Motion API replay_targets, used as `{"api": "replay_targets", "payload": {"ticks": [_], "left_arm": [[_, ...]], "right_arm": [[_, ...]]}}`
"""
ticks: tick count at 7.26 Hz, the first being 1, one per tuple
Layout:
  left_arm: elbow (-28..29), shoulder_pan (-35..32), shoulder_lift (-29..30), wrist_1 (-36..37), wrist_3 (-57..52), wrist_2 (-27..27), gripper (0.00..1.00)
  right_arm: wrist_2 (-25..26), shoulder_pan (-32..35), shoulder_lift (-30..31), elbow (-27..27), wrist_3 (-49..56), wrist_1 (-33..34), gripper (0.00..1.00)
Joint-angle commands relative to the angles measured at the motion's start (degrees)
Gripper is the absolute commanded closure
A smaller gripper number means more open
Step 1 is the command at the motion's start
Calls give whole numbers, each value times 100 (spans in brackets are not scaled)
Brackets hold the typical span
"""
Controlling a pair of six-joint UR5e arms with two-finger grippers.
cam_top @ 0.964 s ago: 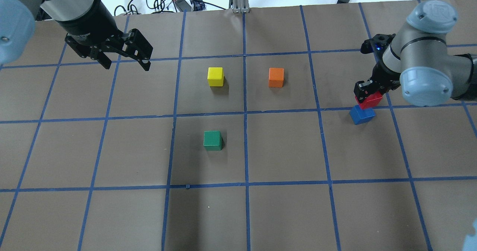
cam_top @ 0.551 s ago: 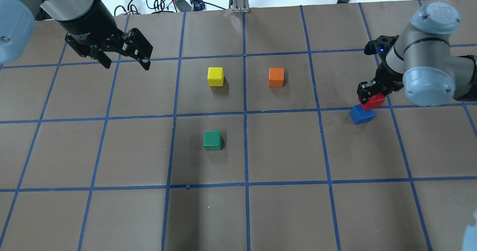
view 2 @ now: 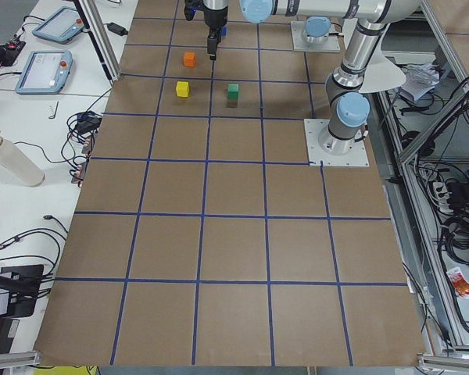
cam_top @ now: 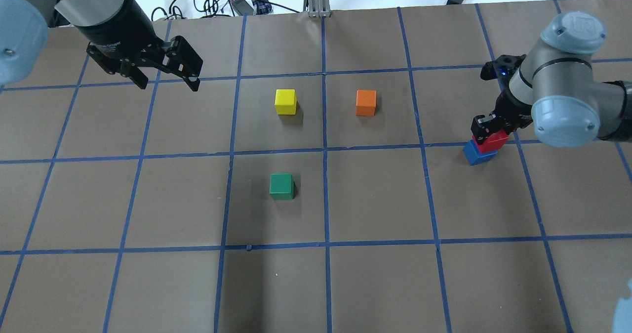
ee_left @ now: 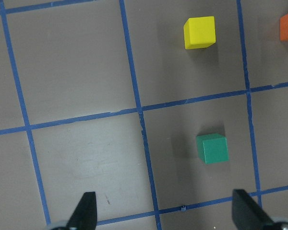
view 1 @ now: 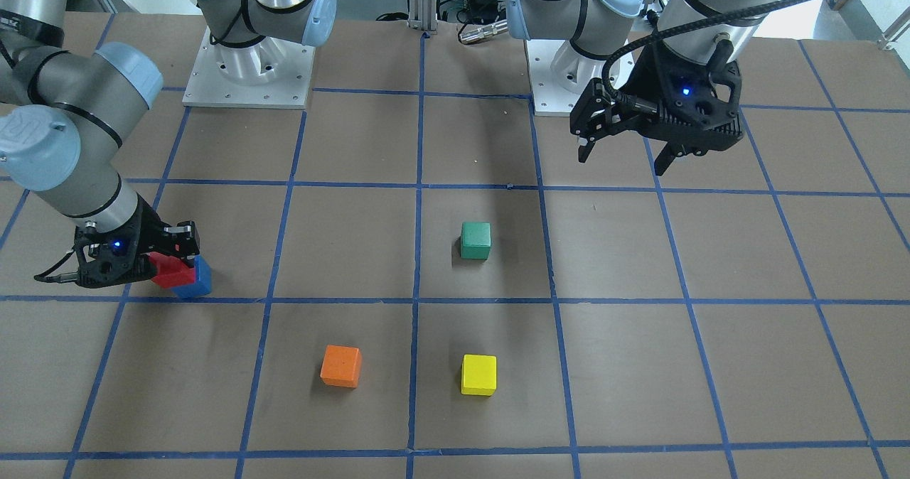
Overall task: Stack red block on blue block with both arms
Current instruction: 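Lower the red cube onto the blue cube with the right gripper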
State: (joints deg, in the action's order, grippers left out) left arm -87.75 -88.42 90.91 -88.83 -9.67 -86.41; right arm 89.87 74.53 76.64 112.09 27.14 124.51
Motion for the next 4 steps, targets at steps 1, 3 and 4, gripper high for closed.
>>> {"api": "replay_targets", "payload": {"ticks": [1,3,4], "left_arm": [[4,0,5,6,0,1,0],[-5,-9,-3,6,9,1,0],[-5,-9,-3,6,0,1,0]], "right_arm": [[40,0,0,32,10,162,98],[31,0,0,41,-7,162,1],[40,0,8,32,-34,136,0]]}}
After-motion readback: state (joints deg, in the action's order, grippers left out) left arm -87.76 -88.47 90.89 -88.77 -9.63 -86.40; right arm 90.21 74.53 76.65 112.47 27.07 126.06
